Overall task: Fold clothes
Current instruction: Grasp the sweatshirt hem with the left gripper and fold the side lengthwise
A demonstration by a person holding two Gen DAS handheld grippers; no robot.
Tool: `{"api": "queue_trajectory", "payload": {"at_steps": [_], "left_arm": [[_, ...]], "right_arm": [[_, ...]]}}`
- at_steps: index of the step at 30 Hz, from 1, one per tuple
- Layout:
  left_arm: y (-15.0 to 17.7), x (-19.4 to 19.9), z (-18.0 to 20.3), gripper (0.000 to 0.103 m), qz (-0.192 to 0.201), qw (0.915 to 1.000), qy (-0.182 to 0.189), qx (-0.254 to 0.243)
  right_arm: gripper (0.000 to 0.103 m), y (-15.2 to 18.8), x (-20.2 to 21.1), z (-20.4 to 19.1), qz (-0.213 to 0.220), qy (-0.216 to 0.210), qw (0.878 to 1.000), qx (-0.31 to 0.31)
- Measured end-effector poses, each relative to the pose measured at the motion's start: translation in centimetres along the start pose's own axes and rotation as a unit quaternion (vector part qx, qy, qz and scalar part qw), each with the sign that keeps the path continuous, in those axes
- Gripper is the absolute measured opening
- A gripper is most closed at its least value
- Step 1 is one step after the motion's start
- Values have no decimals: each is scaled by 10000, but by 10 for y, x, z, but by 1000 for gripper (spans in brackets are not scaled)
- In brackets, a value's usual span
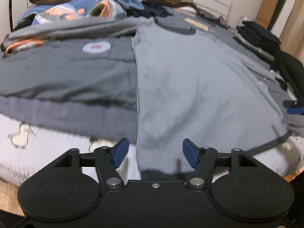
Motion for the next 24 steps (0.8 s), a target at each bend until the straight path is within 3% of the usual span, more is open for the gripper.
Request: {"api": "queue_trajectory", "payload": {"at_steps": [2,4,14,24], "left_arm": [[4,2,0,39,38,10000,29,-33],[8,2,-1,36,1,10000,52,64],[13,7,-9,37,38,9989,-136,455],[19,9,-10,42,-8,9985,-238,496]], "right_arm": [[69,1,3,11,47,57,9999,-118],[69,3,5,20,53,183,9997,-165],[69,12,13,54,39,499,9984,-251],[69,25,-2,59,-346,373,9985,216]]}}
Point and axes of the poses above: each gripper's, at about its wrist camera, not at the fingertips, and x roughly against the way its jaws point, z to its right, y to its underside, the point moved 2 cm from there along -x, roughly the way its jaws point, and after that the axes turned 2 degrees about -z, right-handed, at the moved point
